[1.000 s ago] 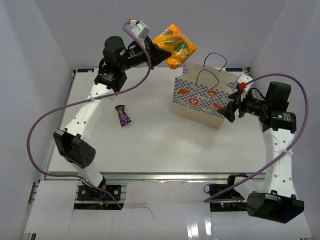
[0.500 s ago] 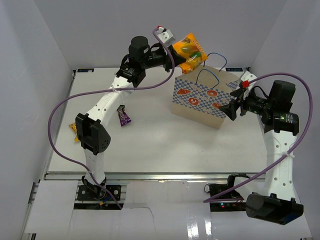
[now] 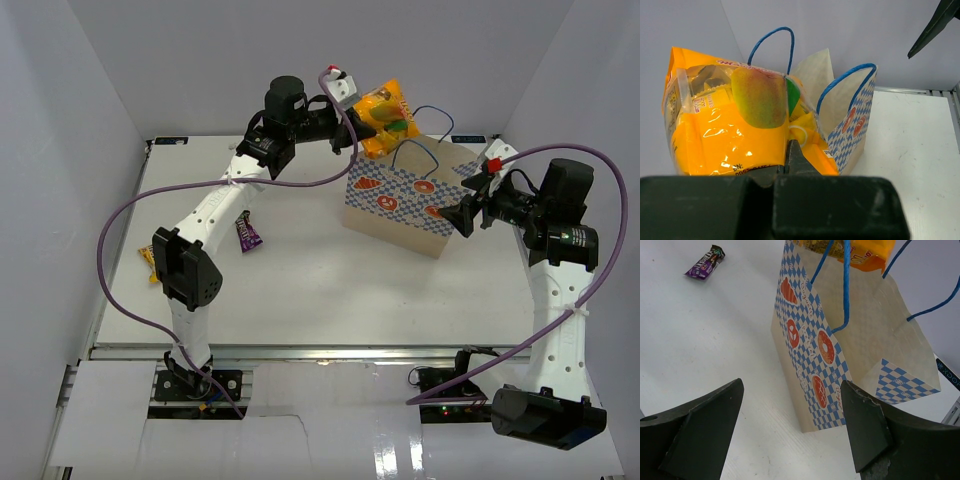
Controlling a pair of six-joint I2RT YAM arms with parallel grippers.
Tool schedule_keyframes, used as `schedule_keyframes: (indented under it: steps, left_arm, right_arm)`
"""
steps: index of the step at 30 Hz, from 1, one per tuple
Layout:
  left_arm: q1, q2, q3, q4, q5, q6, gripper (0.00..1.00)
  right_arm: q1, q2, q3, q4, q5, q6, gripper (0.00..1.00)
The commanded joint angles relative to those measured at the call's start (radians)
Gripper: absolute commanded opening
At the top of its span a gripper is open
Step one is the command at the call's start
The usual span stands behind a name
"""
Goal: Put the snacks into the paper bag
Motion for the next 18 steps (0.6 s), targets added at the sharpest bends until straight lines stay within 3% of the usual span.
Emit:
schedule_keyframes:
  steps: [1,18]
  left_arm:
    - [-0.006,-0.112,0.012,0.062,0.038,0.097,0.00]
    - [-0.012,-0.087,0.030,0.005,0.078,0.338,0.00]
  right_arm:
    - [-0.003,-0.009,0.026,0.045,-0.024,0.020,0.84]
    - [-0.003,-0.001,-0.006,0.155,-0.071,0.118,0.84]
